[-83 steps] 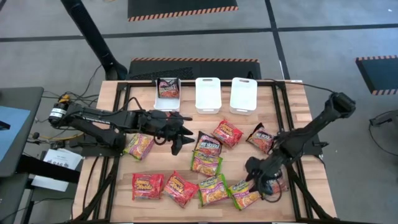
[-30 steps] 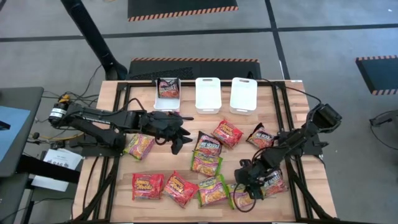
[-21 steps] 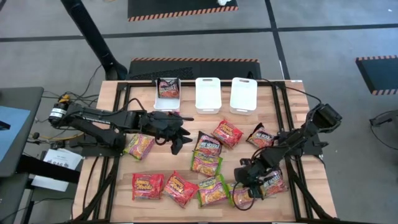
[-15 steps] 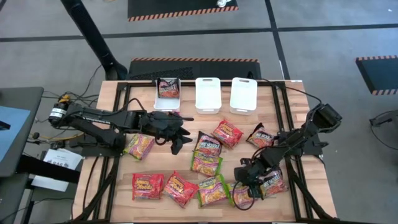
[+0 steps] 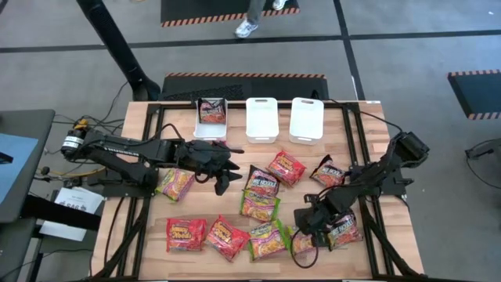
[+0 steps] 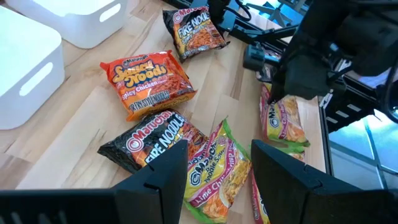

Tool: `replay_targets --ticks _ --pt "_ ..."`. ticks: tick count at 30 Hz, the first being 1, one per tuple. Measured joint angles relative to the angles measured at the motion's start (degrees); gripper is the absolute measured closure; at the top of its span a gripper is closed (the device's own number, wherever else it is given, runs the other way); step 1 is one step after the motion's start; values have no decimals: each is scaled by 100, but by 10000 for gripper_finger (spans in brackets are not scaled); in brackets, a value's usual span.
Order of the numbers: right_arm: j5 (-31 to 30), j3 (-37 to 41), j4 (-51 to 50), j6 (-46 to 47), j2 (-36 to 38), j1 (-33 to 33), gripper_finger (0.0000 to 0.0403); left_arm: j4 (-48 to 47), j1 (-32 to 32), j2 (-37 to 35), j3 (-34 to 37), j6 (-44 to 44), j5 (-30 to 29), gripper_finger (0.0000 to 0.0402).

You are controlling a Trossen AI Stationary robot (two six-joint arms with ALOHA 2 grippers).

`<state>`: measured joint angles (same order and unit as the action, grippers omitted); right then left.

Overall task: Sort Maruchan noodles
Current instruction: Put the green noodle pack into the right white bin

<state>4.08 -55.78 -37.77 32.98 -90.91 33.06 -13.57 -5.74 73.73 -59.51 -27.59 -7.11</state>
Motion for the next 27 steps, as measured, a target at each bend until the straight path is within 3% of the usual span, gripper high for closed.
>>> replay_targets --ticks 13,27 --pt "-882 -1242 -1739 287 20 -225 398 -1 1 0 0 41 0 239" --pt "-2037 -2427 -3944 299 26 -1115 398 -3 311 0 0 449 79 239"
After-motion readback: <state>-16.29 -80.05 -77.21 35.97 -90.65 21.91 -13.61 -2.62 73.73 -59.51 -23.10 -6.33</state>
